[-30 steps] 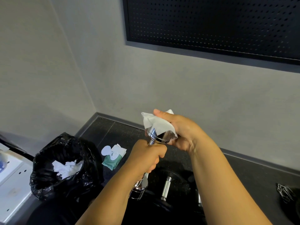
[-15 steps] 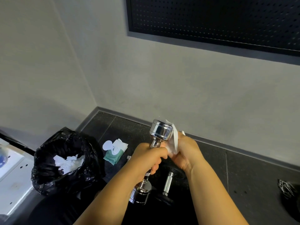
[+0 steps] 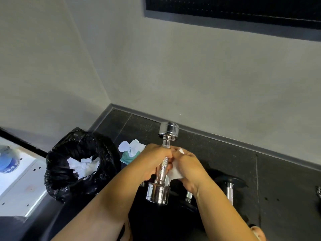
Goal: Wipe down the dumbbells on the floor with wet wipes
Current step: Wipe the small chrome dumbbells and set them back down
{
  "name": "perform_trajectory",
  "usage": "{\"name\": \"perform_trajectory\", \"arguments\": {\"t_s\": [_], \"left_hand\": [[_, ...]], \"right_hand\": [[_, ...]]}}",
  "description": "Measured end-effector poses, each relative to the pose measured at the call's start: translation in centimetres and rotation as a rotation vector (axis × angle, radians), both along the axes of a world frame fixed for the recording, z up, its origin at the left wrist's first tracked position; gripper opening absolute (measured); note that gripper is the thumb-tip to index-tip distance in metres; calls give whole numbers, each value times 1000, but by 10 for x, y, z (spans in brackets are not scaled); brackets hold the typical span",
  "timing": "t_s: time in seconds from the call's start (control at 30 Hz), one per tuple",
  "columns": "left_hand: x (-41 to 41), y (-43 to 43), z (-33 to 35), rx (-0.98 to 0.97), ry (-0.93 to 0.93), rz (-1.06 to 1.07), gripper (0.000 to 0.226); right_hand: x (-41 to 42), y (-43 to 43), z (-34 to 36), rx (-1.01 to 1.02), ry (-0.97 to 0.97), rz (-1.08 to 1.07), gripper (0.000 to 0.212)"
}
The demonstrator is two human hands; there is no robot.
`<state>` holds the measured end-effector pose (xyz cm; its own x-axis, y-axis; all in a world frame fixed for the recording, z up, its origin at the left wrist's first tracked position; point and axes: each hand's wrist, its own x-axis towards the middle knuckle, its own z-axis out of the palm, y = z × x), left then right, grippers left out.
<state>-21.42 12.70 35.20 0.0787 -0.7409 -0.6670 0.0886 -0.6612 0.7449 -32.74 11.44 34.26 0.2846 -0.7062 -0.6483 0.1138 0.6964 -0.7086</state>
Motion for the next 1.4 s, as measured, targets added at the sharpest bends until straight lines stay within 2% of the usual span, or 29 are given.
{"name": "perform_trajectory", "arguments": {"t_s": [0.13,0.37,0.5,0.7,0.83,0.93,1.03,1.2,1.4], "left_hand": [[22,-12,-27,0,-100,-95,14],[52,-32,-73,7,-166,-211,12],[66,-46,-101,45,-161,-247,22],[91,-67,-158,77,-217,-304,4],[107,-77,-205,130,-260,-299,14],[121,-80,-240,151,-270,-299,9],[134,-82,-272,157,-270,-284,9],[153,-86,-326,183,-284,-246,7],[165,-85,-376,203,-343,-194,16]], "right_hand": [[17,-9,-22,42,-14,-27,20],[46,-32,-77,74,35,-60,20],[60,-45,-109,81,61,-54,22],[88,-64,-165,144,99,-63,21],[108,-69,-208,181,128,-60,18],[125,-73,-240,256,122,-67,28],[138,-78,-268,291,146,-57,27],[158,-86,-319,282,225,-12,29],[177,-89,-369,271,295,46,35]]}}
